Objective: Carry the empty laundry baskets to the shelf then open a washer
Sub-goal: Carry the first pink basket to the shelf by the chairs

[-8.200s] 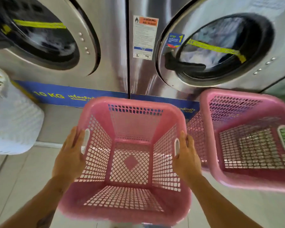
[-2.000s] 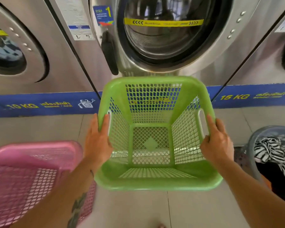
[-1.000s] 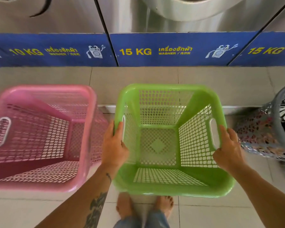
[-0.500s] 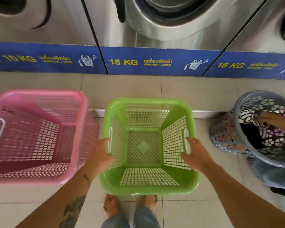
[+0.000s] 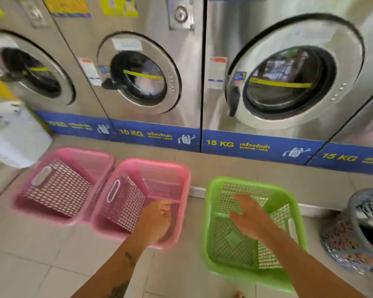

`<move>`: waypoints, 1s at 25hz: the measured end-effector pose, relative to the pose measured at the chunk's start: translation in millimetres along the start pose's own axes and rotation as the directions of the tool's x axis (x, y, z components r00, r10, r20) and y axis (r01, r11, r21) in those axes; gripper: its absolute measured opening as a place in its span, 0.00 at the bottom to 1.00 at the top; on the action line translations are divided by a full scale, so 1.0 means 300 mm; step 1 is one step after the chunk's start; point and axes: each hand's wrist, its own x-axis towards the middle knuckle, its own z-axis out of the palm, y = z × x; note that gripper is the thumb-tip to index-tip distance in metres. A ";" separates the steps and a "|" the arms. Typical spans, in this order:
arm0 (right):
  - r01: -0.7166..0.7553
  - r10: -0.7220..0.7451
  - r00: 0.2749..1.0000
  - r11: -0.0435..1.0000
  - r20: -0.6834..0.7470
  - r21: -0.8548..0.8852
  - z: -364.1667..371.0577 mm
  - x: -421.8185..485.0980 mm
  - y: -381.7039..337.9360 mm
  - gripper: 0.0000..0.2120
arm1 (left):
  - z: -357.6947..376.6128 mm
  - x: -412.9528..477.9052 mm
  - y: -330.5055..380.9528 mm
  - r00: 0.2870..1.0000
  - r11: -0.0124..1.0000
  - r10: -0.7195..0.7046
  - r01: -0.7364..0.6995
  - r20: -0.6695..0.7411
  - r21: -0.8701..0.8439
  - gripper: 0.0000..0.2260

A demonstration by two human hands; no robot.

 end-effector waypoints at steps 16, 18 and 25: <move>0.392 -0.394 0.919 0.917 -0.009 -0.072 0.360 -0.188 -1.393 0.18 | -1.185 -0.367 -0.527 0.960 0.995 0.096 -0.089 -0.262 0.037 0.12; 0.412 -0.412 0.911 0.907 0.016 -0.089 0.397 -0.122 -1.459 0.16 | -1.232 -0.308 -0.568 0.958 0.997 0.074 -0.063 -0.277 0.051 0.14; 0.293 -0.292 0.956 0.956 0.041 -0.018 0.593 0.176 -1.599 0.06 | -1.325 -0.036 -0.706 0.974 0.997 0.037 -0.052 -0.225 -0.061 0.15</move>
